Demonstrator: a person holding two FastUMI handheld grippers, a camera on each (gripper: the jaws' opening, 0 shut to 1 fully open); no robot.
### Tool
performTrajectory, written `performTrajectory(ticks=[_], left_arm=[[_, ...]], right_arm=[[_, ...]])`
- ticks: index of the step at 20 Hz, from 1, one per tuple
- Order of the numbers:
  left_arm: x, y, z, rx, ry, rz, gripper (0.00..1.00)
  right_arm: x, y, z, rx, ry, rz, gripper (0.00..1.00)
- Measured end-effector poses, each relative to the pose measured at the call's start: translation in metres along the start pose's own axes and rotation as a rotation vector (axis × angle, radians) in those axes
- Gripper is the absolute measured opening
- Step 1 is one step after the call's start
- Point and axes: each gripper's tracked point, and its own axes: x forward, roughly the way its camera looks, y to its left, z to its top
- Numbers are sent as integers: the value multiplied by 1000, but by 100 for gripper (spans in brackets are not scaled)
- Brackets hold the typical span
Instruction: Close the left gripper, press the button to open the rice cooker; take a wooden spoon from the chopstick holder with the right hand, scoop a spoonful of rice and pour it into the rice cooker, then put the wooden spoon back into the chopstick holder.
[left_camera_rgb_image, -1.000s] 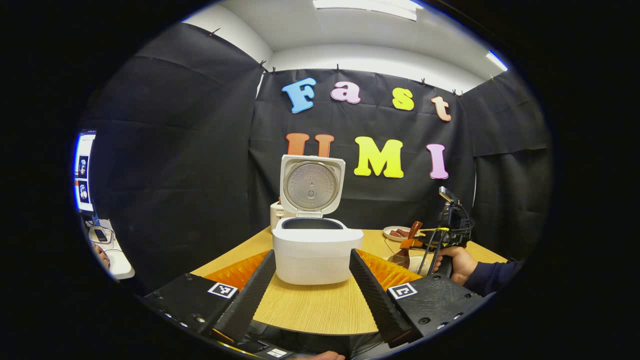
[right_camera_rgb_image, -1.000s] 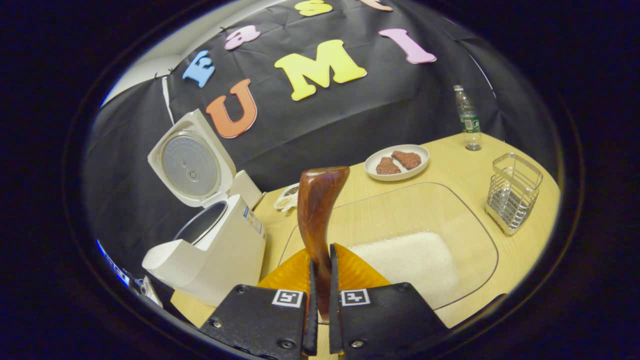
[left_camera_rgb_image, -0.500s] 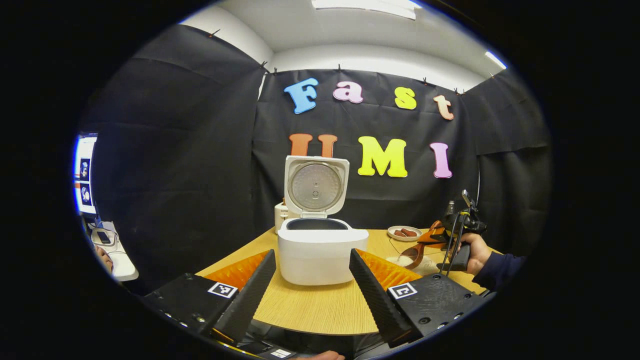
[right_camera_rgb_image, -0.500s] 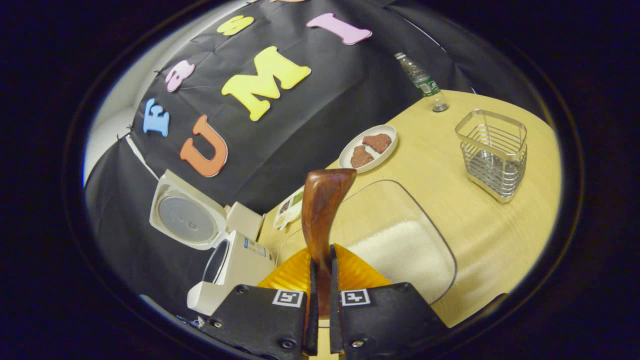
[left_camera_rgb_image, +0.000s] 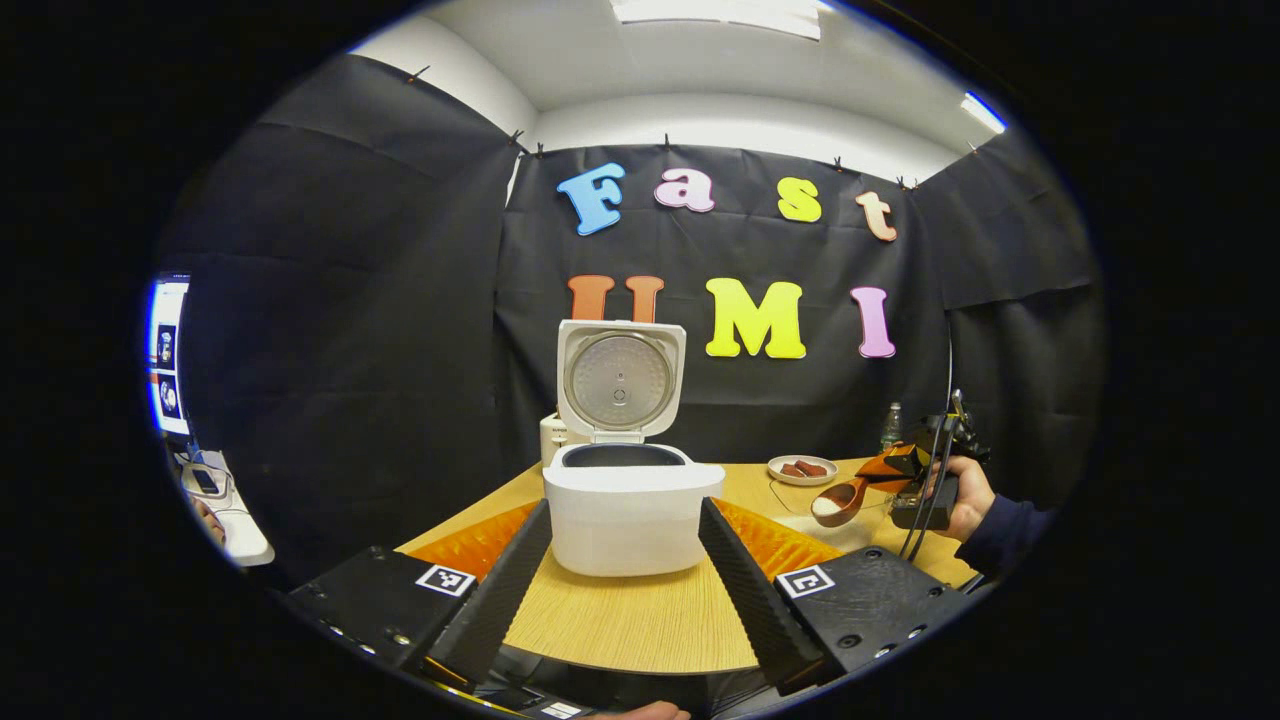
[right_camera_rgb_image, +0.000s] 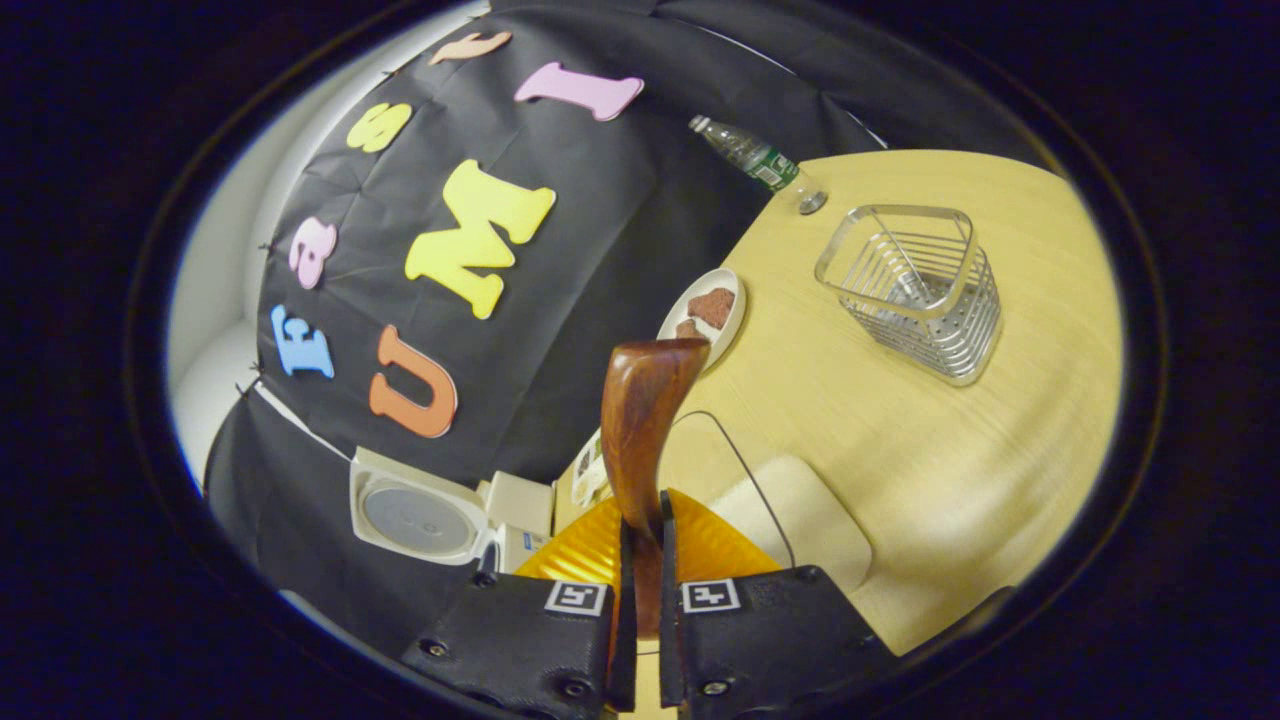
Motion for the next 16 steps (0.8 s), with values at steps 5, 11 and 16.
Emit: performTrajectory(ticks=[5, 11, 16], left_arm=[[0, 0, -2, 5, -2, -2, 94], [-1, 12, 1, -11, -9, 15, 94], [-7, 21, 21, 0, -52, 32, 94]], right_arm=[[-7, 29, 2, 191, 40, 113, 13], [-15, 78, -14, 432, 149, 249, 13], [1, 117, -31, 423, 194, 270, 13]])
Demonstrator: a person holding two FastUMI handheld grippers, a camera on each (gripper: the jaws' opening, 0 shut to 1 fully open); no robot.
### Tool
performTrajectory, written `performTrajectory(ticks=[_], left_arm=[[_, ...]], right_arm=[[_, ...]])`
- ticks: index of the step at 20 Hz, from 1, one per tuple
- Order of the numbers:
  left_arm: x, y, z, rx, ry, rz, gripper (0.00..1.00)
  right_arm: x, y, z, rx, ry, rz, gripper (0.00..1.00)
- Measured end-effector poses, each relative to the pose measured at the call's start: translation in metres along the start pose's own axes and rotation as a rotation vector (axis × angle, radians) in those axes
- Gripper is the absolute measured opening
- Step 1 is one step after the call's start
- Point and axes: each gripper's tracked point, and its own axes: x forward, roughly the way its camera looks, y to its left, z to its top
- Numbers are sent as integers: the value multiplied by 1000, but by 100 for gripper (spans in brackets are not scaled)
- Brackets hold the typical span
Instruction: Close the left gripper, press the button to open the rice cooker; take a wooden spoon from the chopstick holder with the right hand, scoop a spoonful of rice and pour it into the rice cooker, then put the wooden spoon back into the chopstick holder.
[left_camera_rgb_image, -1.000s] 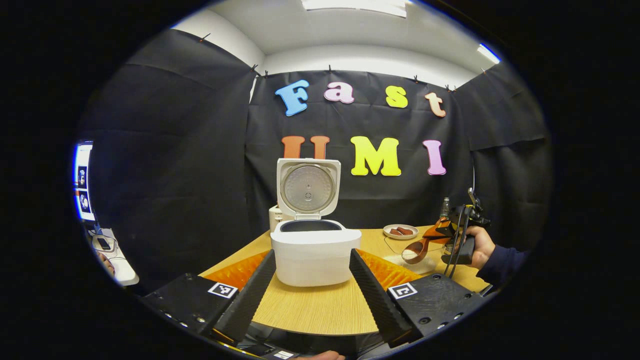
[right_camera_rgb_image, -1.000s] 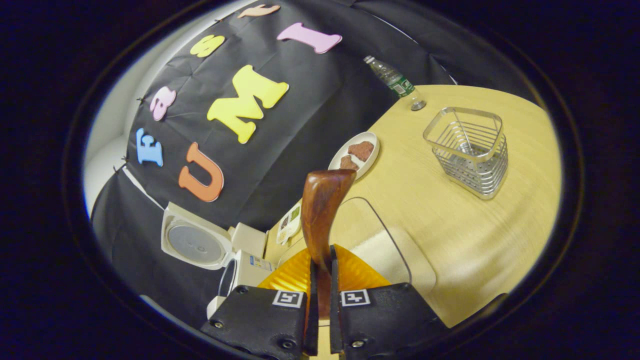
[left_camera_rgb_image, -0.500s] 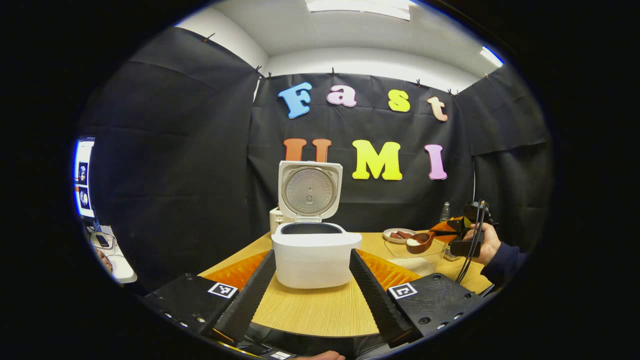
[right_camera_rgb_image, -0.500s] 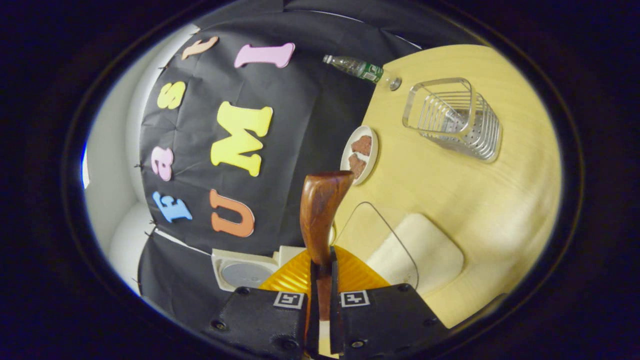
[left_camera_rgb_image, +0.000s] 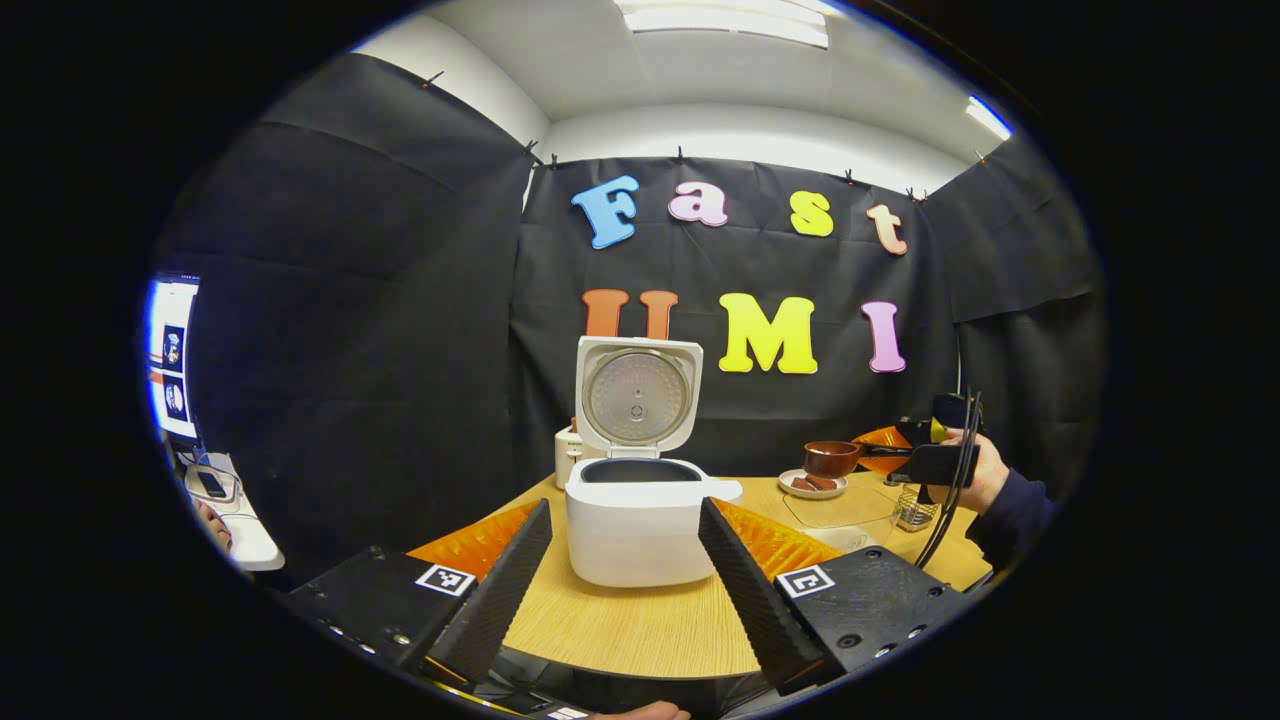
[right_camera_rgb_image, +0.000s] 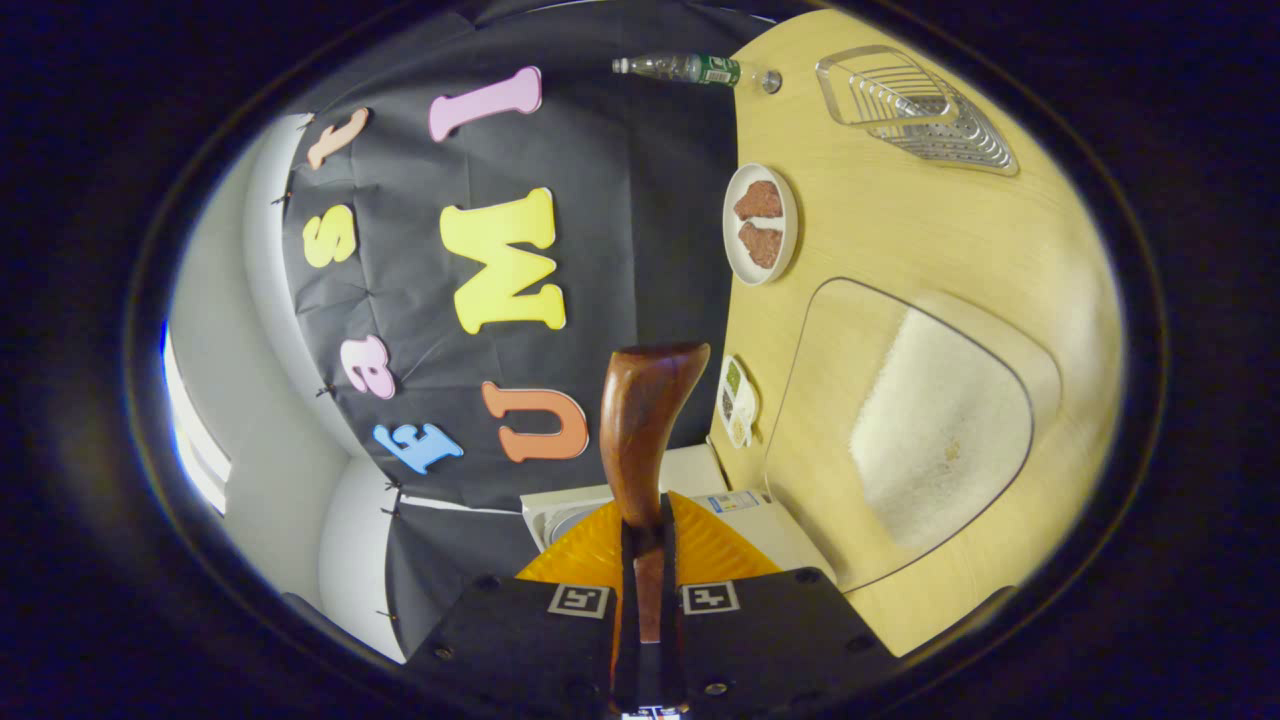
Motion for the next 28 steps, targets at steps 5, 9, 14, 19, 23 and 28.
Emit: performTrajectory(ticks=[5, 9, 14, 19, 23, 28], left_arm=[[-9, 7, 21, 9, -39, -8, 94], [-13, 12, 25, 39, -49, 4, 94], [-10, 9, 13, 45, -35, -19, 94], [-11, 25, 0, 35, -7, -3, 94], [-12, 29, -3, -2, -10, -25, 94], [-13, 27, -9, -13, -14, -58, 94]], right_arm=[[35, 21, -33, -72, 38, -1, 13], [67, 39, -53, -171, 46, -17, 13], [106, 51, -83, -358, 49, -58, 13], [150, 54, -109, -531, 33, -120, 13], [176, 56, -133, -673, 10, -151, 13], [188, 66, -168, -979, -14, -137, 13]])
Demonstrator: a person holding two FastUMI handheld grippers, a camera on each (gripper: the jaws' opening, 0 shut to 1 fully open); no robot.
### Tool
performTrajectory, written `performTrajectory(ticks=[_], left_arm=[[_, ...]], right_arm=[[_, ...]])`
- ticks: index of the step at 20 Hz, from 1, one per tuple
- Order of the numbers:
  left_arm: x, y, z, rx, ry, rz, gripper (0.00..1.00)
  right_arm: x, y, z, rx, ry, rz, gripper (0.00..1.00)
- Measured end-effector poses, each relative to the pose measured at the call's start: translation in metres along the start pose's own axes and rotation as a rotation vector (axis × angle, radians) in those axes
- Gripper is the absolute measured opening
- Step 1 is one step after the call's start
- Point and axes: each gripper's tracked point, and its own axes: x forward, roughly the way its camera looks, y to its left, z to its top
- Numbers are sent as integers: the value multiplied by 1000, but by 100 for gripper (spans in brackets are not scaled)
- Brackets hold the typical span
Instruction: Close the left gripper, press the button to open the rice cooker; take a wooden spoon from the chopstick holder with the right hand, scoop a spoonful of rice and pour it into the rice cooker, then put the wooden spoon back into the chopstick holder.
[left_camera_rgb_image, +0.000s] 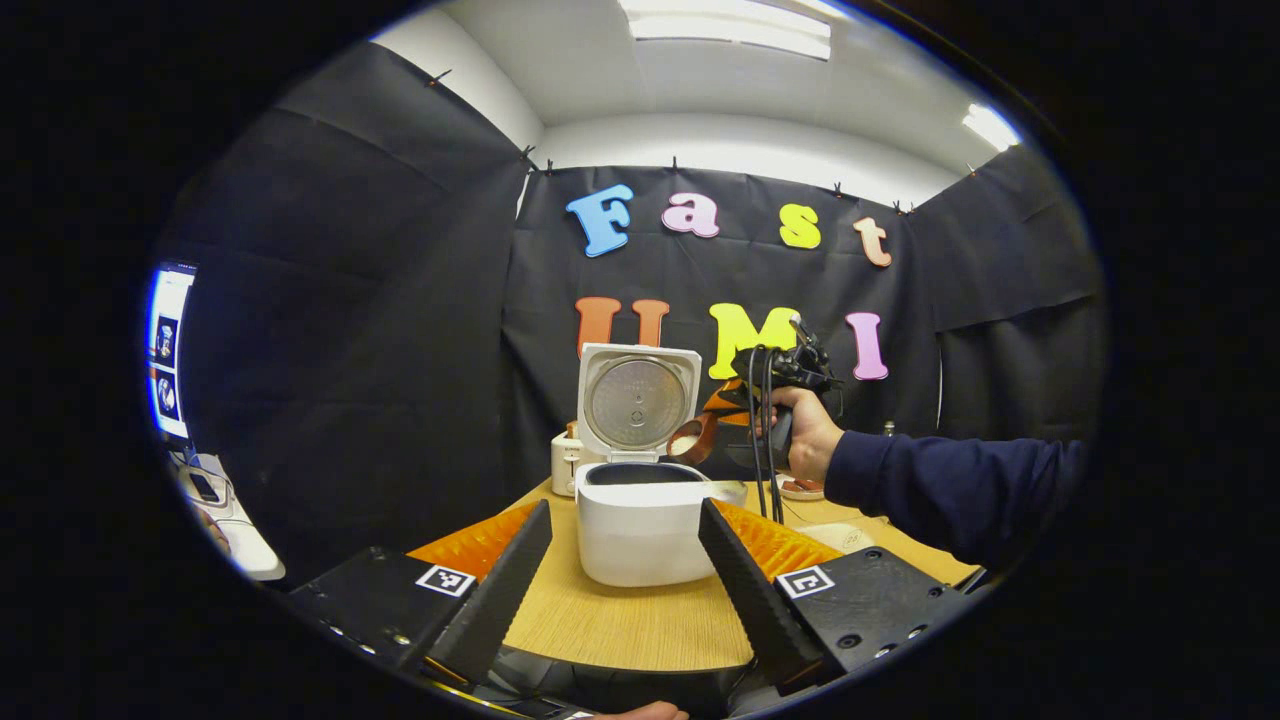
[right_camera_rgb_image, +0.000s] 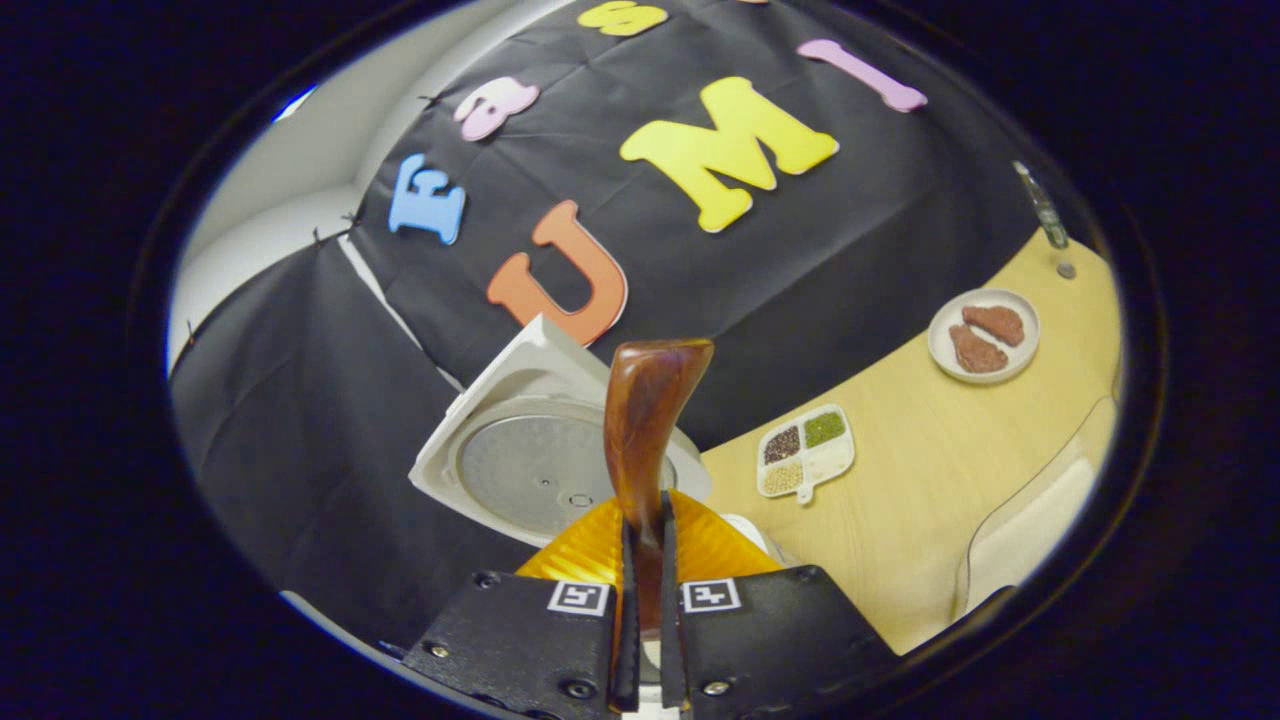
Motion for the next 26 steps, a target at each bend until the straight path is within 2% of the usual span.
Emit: performTrajectory(ticks=[4, 8, 13, 15, 20, 26], left_arm=[[-1, 1, -5, -1, 12, 3, 94], [0, 5, -10, -22, 20, 11, 94], [5, 12, -18, -36, 36, 28, 94], [9, 12, -23, -31, 46, 38, 94], [9, 7, -24, -28, 48, 22, 94], [17, -16, -23, -29, 35, 4, 94]], right_arm=[[-2, 11, 6, -311, -109, -64, 13], [0, 32, -5, -489, -142, -57, 13], [-22, 62, 5, -824, -323, -99, 13], [-21, 67, -7, -850, -314, -75, 13], [-28, 64, -4, -870, -326, -72, 13], [-58, 41, 23, -861, -356, -101, 13]])
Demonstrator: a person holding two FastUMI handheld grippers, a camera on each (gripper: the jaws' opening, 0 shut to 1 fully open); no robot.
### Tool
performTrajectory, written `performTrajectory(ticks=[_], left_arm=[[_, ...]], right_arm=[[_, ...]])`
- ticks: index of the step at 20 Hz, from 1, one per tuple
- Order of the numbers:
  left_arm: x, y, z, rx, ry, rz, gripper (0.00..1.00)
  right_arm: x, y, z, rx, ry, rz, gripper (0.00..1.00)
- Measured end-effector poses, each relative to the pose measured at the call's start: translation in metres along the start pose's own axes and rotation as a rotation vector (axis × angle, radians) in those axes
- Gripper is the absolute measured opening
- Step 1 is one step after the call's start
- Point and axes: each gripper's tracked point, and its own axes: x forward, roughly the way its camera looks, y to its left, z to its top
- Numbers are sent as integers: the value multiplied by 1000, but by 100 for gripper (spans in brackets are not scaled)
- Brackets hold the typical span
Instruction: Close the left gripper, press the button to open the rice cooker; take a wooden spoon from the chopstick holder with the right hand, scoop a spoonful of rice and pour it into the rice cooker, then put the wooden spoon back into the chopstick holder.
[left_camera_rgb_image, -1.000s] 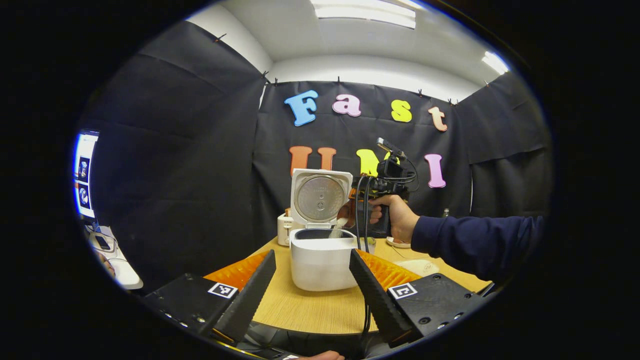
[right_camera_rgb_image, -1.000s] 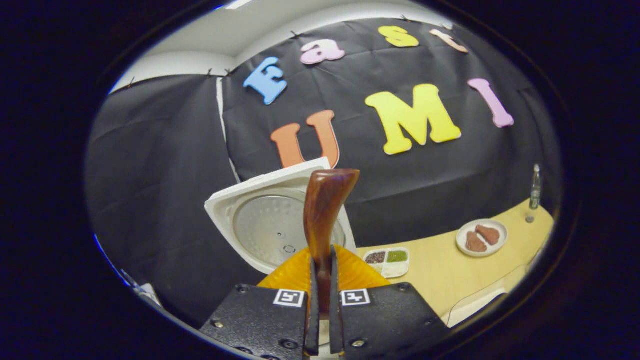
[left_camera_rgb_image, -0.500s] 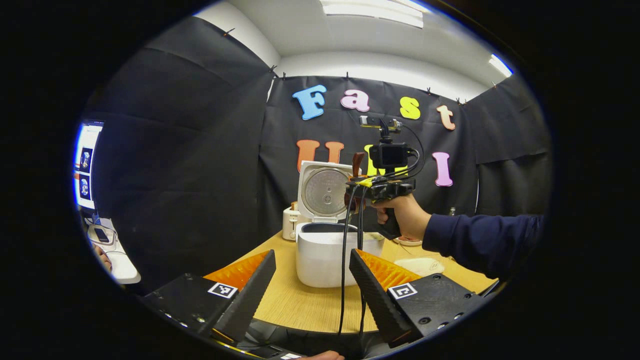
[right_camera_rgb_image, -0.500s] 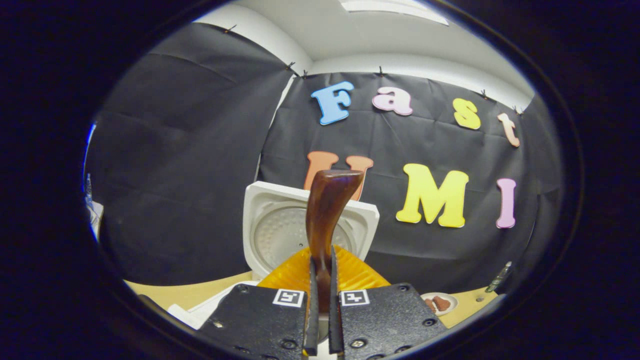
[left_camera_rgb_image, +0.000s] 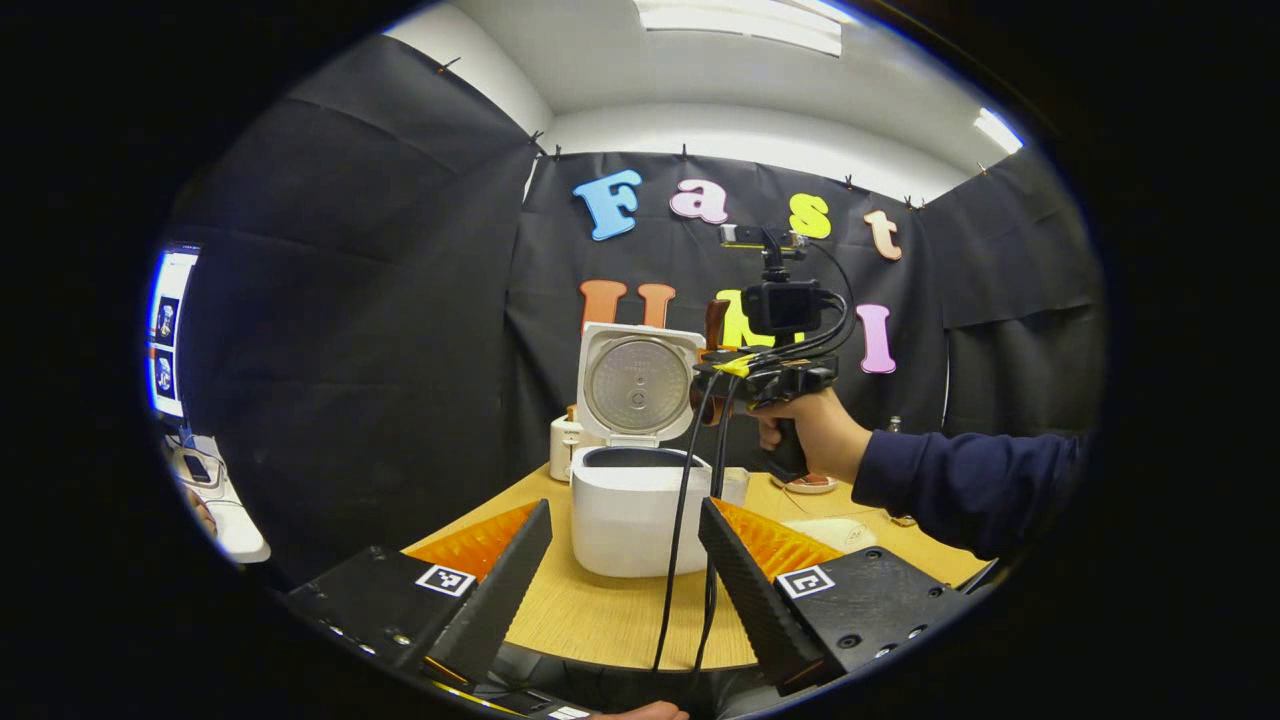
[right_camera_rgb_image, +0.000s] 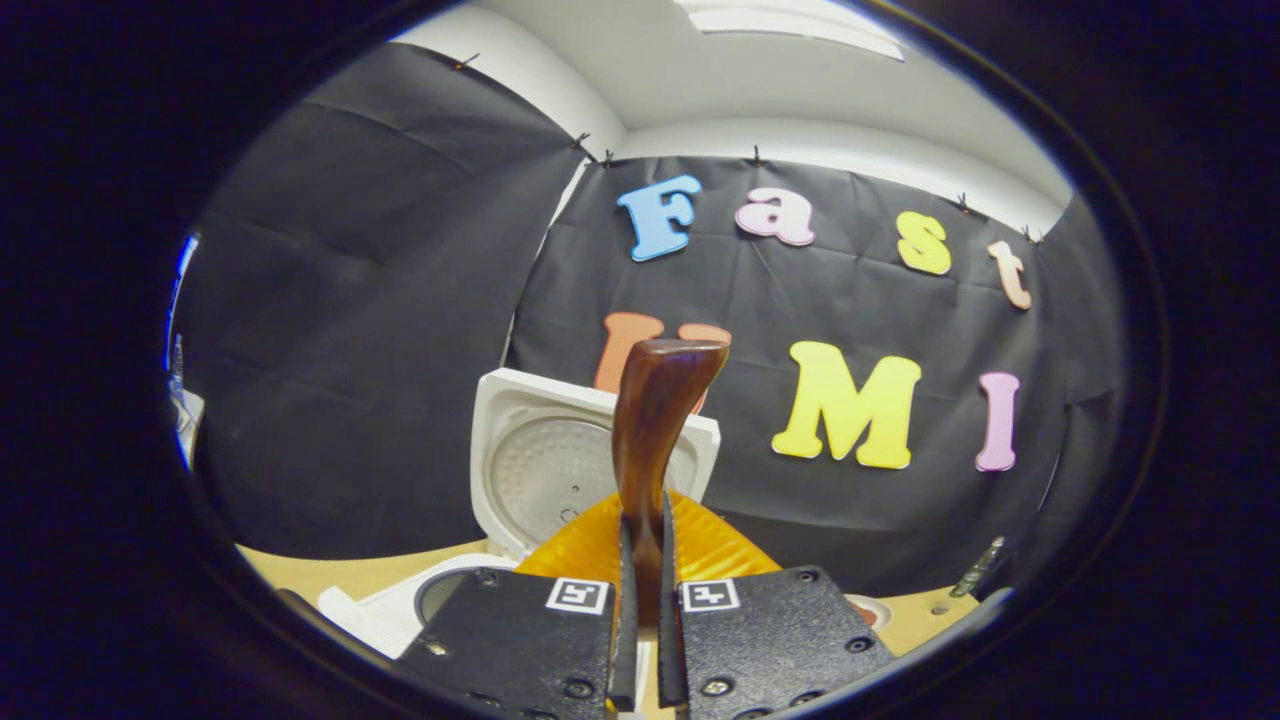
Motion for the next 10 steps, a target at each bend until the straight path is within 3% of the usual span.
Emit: performTrajectory(ticks=[10], left_arm=[[15, -63, 20, 4, -24, -45, 94]], right_arm=[[-90, -120, 25, 17, -4, -79, 14]])
